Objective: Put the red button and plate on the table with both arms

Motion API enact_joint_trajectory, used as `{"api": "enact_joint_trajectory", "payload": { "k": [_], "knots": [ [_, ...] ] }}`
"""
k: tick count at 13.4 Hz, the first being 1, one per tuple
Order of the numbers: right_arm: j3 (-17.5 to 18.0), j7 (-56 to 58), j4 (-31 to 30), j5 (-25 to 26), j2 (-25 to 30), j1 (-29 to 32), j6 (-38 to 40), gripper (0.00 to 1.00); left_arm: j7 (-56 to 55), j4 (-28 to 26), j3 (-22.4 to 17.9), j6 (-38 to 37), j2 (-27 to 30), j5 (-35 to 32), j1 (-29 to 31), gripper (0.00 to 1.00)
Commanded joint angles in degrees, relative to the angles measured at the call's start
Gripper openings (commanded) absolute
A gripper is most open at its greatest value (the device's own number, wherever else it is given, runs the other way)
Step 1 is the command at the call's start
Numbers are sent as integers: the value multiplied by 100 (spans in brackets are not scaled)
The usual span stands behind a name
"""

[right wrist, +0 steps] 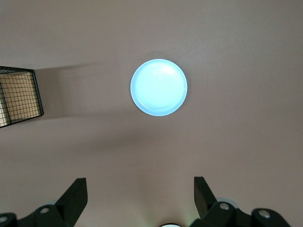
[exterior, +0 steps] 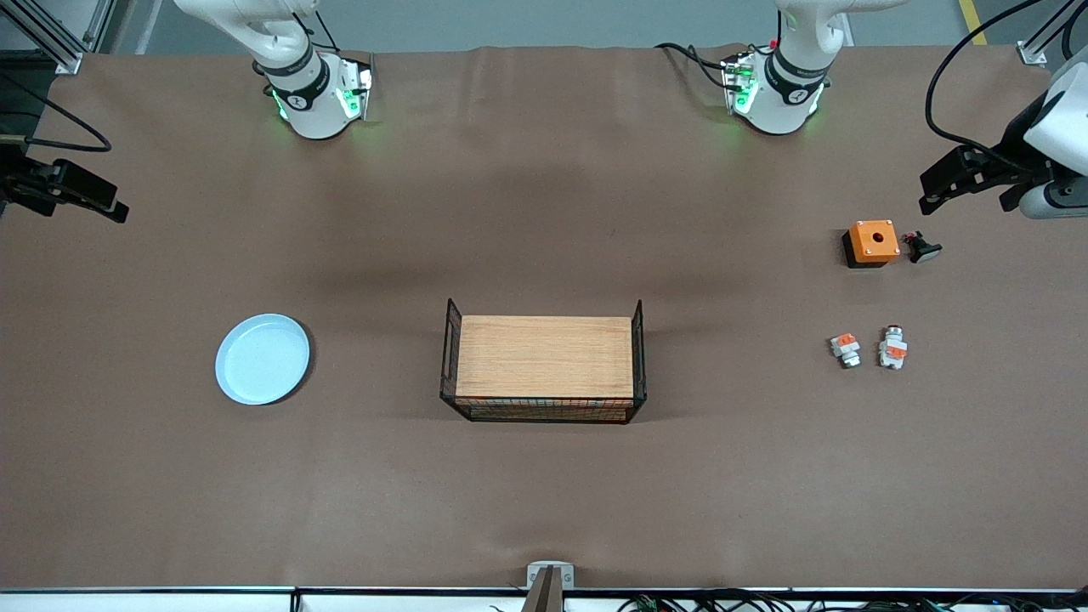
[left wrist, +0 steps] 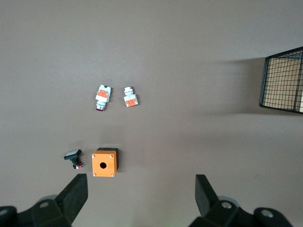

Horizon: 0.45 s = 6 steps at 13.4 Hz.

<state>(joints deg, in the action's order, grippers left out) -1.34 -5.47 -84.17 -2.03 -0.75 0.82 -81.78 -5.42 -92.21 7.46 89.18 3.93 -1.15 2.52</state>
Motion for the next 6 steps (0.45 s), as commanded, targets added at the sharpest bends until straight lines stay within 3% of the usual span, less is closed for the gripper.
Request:
{"api": "enact_joint_trajectory", "payload": {
  "k": [1, 6],
  "knots": [
    [11, -95, 32, 88, 31, 6, -22, 99, 85, 62, 37, 29, 20, -87, 21, 100],
    [28, -77, 111, 89, -4, -3, -145, 100, 68, 185, 46, 12, 3, 1, -5, 100]
  ]
}}
